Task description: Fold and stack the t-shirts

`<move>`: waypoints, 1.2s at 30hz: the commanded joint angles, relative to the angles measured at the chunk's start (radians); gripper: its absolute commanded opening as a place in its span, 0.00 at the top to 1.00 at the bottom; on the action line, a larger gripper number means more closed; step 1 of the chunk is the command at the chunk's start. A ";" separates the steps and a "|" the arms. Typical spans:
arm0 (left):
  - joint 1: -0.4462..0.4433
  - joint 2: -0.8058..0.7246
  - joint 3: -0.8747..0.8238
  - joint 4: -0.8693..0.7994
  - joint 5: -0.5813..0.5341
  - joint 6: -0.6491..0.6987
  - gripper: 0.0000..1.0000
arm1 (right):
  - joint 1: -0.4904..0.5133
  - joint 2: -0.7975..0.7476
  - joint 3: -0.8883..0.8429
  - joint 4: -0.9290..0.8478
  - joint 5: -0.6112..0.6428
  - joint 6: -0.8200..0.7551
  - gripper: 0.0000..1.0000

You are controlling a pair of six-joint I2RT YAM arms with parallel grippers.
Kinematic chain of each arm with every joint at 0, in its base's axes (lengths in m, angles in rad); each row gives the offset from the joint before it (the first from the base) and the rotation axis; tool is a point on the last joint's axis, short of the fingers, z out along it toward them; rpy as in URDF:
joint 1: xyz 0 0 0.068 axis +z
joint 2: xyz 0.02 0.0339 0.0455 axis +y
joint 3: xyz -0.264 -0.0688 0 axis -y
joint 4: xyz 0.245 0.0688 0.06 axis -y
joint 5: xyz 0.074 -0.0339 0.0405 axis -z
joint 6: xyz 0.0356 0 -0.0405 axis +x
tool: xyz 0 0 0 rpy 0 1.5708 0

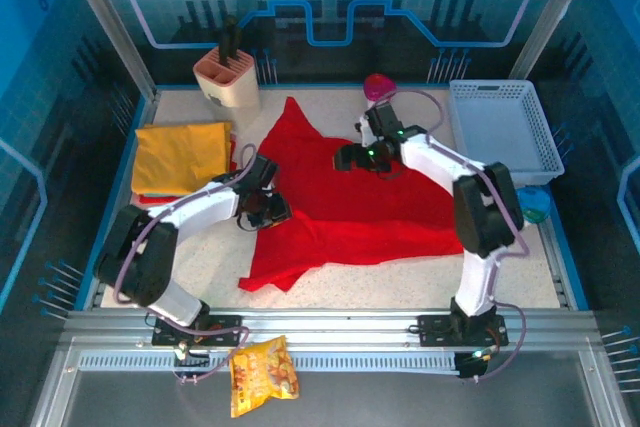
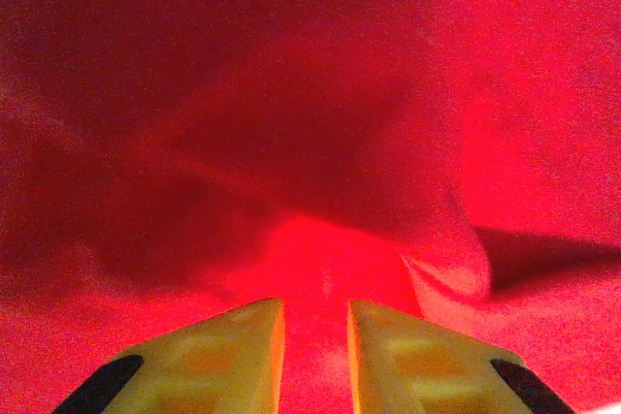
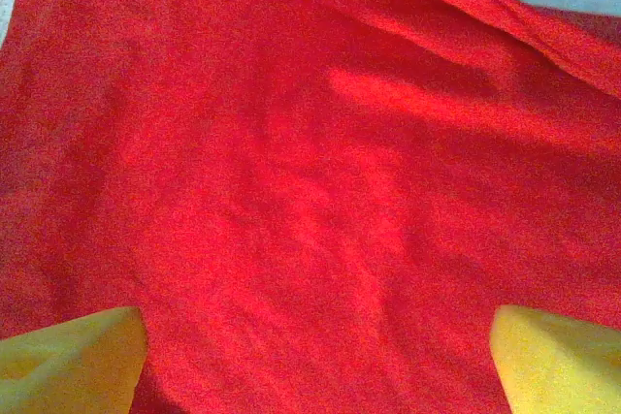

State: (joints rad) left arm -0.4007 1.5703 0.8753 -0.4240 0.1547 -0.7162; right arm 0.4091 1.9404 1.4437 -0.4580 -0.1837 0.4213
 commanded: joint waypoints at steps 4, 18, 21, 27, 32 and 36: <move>0.040 0.105 -0.019 0.017 -0.011 0.063 0.78 | 0.016 0.264 0.260 -0.073 -0.083 0.032 0.10; 0.057 -0.219 -0.234 -0.194 -0.034 -0.038 0.80 | -0.062 0.565 0.697 -0.248 0.021 0.188 0.12; 0.061 -0.265 -0.225 -0.245 -0.063 -0.039 0.80 | -0.062 0.561 0.709 -0.229 0.071 0.206 0.11; 0.066 -0.315 -0.217 -0.287 -0.016 -0.049 0.83 | -0.067 0.567 0.736 -0.187 0.060 0.215 0.10; 0.066 -0.362 -0.340 -0.208 0.051 -0.098 0.83 | -0.082 0.573 0.731 -0.128 0.053 0.232 0.09; 0.066 -0.386 -0.346 -0.206 0.050 -0.109 0.83 | -0.091 0.606 0.771 -0.082 0.036 0.236 0.05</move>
State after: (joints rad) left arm -0.3424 1.2129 0.5323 -0.6357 0.1730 -0.7925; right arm 0.3397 2.5015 2.1693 -0.5892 -0.1394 0.6384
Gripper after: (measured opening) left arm 0.168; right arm 0.940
